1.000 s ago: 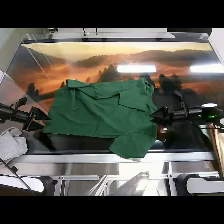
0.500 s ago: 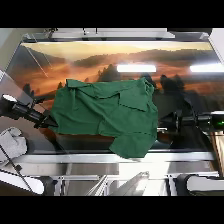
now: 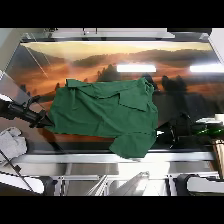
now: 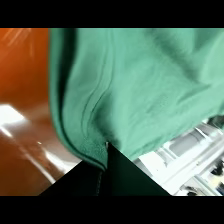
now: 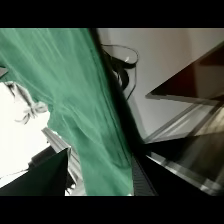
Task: Fold the shirts.
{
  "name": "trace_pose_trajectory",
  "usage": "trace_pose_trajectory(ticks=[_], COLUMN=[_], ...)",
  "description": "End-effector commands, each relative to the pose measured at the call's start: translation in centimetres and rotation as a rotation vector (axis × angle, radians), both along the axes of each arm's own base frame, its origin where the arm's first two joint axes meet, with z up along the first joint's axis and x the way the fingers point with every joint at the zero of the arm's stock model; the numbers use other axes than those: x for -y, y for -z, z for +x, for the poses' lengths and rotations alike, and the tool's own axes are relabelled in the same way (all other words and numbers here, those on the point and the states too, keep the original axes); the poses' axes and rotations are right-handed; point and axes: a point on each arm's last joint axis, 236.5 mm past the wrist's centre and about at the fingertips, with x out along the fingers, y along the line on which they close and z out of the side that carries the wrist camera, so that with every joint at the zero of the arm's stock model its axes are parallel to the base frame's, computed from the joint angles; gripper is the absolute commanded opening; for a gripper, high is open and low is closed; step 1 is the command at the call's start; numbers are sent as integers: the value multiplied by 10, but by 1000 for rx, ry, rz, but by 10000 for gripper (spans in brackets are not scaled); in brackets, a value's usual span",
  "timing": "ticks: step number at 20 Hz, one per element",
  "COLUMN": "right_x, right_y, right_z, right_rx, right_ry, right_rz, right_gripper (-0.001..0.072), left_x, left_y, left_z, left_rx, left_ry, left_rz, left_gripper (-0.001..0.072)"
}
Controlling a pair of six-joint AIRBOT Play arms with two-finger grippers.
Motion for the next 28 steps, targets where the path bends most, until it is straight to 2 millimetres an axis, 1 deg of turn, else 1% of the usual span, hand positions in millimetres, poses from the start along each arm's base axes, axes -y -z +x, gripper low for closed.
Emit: trace_pose_trajectory(ticks=[1, 2, 3, 5, 8, 12, 13, 14, 15, 16, 17, 18, 19, 20, 21, 22, 23, 24, 25, 26, 27, 28], right_x=[-11, -17, -22, -28, -28, -28, -28, -30, -34, -39, -45, -49, -51, -53, -56, -57, -57, -56, -54, -53, -51, -49], right_y=[17, 17, 17, 18, 17, 16, 16, 10, 4, -8, -22, -39, -62, -92, -135, -184, -242, -299, -363, -417, -462, -504], right_z=[22, 24, 25, 24, 24, 32, 32, 33, 33, 32, 30, 31, 34, 39, 47, 56, 63, 62, 53, 39, 25, 8], right_rx=[36, 42, 49, 58, 55, 42, 29, 55, 77, 98, 115, 143, 193, 264, 378, 515, 690, 847, 1036, 1217, 1386, 1565], right_ry=[54, 47, 40, 14, 21, 69, 79, 64, 39, 6, -28, -61, -98, -133, -163, -176, -177, -167, -153, -132, -96, -45], right_rz=[-80, -83, -89, -96, -95, -80, -78, -59, -36, 6, 54, 99, 136, 171, 211, 230, 216, 188, 146, 77, -28, -154], right_gripper=[434, 424, 331, 328, 328, 321, 197, 33, 33, 33, 33, 32, 32, 31, 31, 31, 32, 32, 32, 33, 34, 34], left_x=[3, 3, 3, 3, 3, 3, 3, 3, 6, 9, 15, 23, 36, 49, 58, 62, 64, 67, 71, 78, 87, 98], left_y=[-16, -17, -17, -18, -18, -17, -18, -18, -21, -26, -40, -62, -97, -148, -203, -257, -304, -357, -410, -467, -515, -550], left_z=[2, 2, 2, 1, 1, 1, 1, 2, 5, 12, 24, 34, 46, 58, 60, 63, 61, 50, 31, 0, -37, -74], left_rx=[17, 20, 20, 18, 18, 19, 19, 20, 30, 50, 90, 142, 229, 344, 477, 625, 771, 932, 1092, 1269, 1454, 1604], left_ry=[-12, -11, -11, -10, -10, -10, -10, -11, -23, -43, -67, -71, -71, -76, -57, -64, -63, -54, -39, -16, 32, 74], left_rz=[-21, -20, -20, -22, -22, -21, -22, -22, -40, -64, -116, -204, -328, -485, -633, -727, -765, -798, -840, -901, -941, -959], left_gripper=[30, 30, 31, 30, 30, 30, 30, 30, 30, 29, 29, 28, 27, 23, 22, 21, 22, 24, 24, 25, 25, 25])
